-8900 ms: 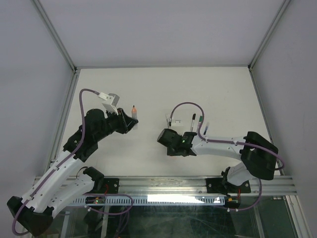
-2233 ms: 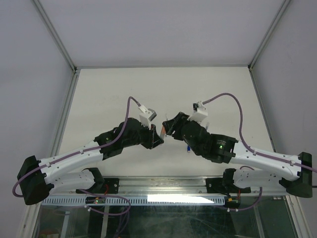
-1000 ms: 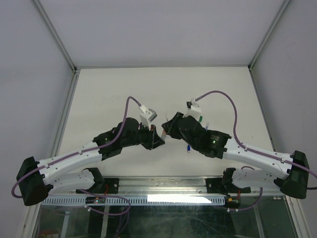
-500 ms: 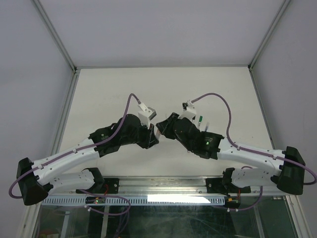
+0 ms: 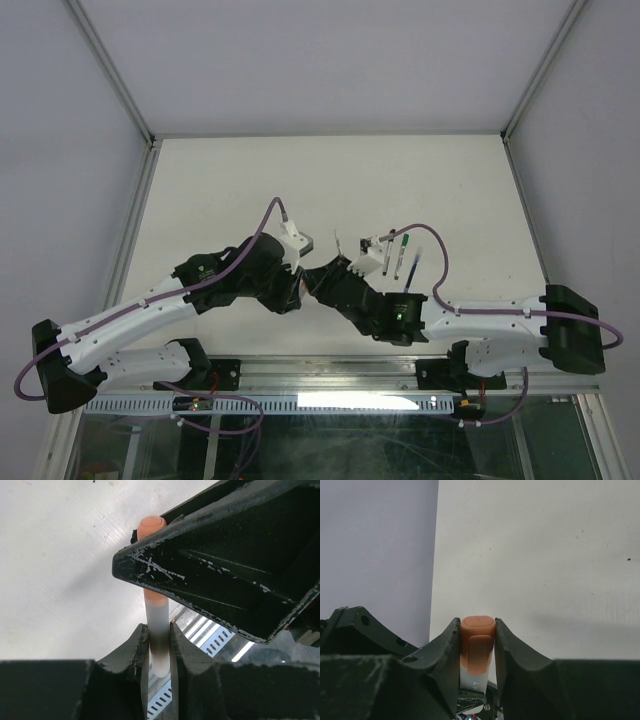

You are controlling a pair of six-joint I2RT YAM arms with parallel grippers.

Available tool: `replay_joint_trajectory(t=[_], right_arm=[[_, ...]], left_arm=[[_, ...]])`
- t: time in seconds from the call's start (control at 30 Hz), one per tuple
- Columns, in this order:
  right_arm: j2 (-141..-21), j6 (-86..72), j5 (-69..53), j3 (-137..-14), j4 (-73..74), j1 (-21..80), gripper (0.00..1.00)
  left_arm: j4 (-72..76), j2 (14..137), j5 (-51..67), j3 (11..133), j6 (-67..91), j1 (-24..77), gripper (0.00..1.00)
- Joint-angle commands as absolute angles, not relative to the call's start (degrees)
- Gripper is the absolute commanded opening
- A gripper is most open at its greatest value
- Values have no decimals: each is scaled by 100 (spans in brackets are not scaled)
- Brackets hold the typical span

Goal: Insert the pens into the pen caps
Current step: Place the pen cap on the pen.

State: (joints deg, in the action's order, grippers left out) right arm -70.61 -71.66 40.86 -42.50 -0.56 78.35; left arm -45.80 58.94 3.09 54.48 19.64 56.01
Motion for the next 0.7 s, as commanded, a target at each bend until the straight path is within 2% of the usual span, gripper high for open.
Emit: replay_joint_trajectory(t=[0.0, 0.13, 0.23, 0.47, 0.67], right_arm=[[-7594, -7537, 2300, -3925, 576, 8786, 0], [-7597, -7671, 2494, -3990, 659, 8951, 0], [-7118, -7635, 2993, -4106, 1053, 8905, 0], [-6591, -6790, 3952, -5134, 2112, 8492, 0], [-6423, -6092, 4673, -5833, 2580, 8341, 16]], left_arm=[[-970, 5698, -280, 6486, 1737, 5502, 0], [-908, 5775, -129, 6483, 1748, 5476, 0], [-945, 5786, -8, 6412, 1716, 5476, 0], [-1374, 5691, 352, 6153, 1613, 5476, 0], [-1672, 5710, 321, 6108, 1563, 5476, 0]])
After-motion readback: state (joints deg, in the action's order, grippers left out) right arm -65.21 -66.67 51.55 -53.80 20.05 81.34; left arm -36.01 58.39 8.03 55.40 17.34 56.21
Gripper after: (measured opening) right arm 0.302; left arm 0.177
